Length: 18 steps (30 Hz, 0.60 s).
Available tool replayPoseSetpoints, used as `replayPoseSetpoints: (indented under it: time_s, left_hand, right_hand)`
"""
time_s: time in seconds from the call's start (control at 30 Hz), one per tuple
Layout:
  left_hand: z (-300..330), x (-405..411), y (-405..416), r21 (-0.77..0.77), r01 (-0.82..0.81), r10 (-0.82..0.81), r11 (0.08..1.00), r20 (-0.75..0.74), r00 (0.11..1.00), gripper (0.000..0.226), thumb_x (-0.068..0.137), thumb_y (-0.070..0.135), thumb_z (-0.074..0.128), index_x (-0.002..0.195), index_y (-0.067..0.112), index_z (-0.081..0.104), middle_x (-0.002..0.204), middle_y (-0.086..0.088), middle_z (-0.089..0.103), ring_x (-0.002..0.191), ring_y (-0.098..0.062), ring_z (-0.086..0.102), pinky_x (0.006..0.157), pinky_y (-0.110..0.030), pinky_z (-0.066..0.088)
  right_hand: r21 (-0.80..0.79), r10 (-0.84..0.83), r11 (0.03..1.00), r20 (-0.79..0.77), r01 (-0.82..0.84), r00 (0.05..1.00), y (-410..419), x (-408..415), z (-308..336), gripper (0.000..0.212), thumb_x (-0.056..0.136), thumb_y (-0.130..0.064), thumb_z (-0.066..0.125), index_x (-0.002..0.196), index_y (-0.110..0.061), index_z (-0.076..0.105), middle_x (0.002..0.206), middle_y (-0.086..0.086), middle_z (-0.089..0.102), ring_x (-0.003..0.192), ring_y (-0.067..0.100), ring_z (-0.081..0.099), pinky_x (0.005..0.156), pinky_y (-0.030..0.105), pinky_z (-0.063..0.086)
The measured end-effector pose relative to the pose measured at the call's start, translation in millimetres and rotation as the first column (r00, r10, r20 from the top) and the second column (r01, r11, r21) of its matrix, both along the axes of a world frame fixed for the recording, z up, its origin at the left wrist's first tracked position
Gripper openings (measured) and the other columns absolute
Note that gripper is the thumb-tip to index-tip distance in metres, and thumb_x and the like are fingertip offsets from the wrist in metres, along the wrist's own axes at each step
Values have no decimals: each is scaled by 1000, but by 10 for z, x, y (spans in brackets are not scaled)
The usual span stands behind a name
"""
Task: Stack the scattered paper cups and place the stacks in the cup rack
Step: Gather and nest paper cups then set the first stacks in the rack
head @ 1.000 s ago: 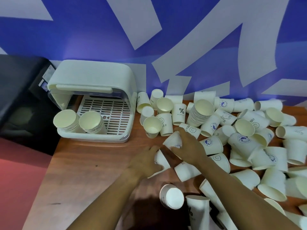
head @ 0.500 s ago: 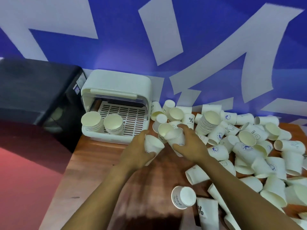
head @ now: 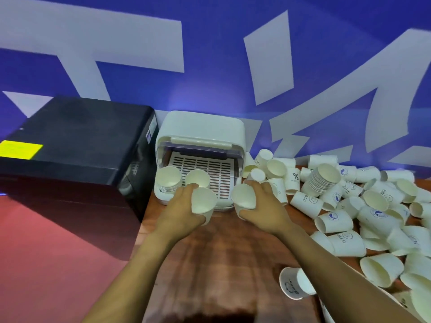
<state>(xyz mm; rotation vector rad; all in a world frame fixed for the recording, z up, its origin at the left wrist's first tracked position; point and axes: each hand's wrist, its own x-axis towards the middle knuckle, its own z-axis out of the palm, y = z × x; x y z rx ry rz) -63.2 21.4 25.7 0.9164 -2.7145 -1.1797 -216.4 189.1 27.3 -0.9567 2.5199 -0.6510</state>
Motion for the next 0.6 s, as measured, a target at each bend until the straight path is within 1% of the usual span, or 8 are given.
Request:
replayPoseSetpoints:
  time_s: [0.07,0.17,0.27,0.3,0.37,0.47,0.53,0.6]
  left_hand:
    - [77,47,-139,-13,-26,26,1000,-20,999,77,71,21,75,137,23,34,127,0,40,115,-23,47,91,-32,44]
    - [168,115,-418,-15,-81,79,997,-64,995,77,70,24,75,135,28,34,125,-1,40,112,-25,49,92,-40,46]
    - [265,162,-639,-32,-116,112,993,-109,988,73,73,31,72,134,33,32,119,3,36,104,-20,47,86,-35,44]
    - [289,171,-702,-44,-123,116,991,-125,985,71,74,33,72,133,33,33,117,4,34,101,-18,46,85,-33,42]
    - [315,171,-823,-50,-128,119,991,-153,981,69,74,32,72,133,32,35,121,3,36,105,-19,47,85,-33,42]
    - [318,144,-979,-41,-142,134,989,-159,978,71,74,33,72,134,31,34,128,0,38,114,-23,47,89,-41,46]
    - [318,118,-1045,-39,-160,153,986,-151,977,72,74,34,73,134,30,34,129,-1,37,113,-24,49,90,-44,47]
    - [293,83,-1090,-46,-165,157,985,-141,977,73,74,36,74,134,29,34,129,-2,37,111,-25,50,89,-45,47]
  right_hand:
    - [-44,-6,999,-2,6,1000,-95,44,16,70,73,-37,70,133,-29,35,126,0,42,115,20,46,91,36,44]
    - [-110,-21,994,-20,18,1000,-301,133,28,71,73,-38,72,133,-27,36,126,-2,44,116,16,44,92,31,41]
    - [-192,-66,979,0,65,998,-486,224,30,72,71,-39,76,131,-29,37,125,-4,44,114,14,46,89,27,40]
    - [-213,-78,974,6,78,997,-545,251,27,71,70,-37,76,130,-30,38,124,-5,44,112,14,47,88,28,41]
    - [-239,-99,966,9,98,995,-656,304,41,72,70,-38,74,130,-32,37,125,-7,44,113,13,47,91,32,44]
    - [-274,-124,955,-11,116,992,-822,331,64,76,65,-43,70,132,-32,35,129,-5,45,115,15,47,93,41,46]
    - [-279,-122,954,-28,110,992,-923,324,63,76,68,-39,72,133,-31,33,131,-3,45,115,17,48,92,41,47]
    - [-265,-114,959,-45,98,992,-1012,308,46,78,71,-36,74,135,-30,30,134,-4,44,116,17,49,92,38,48]
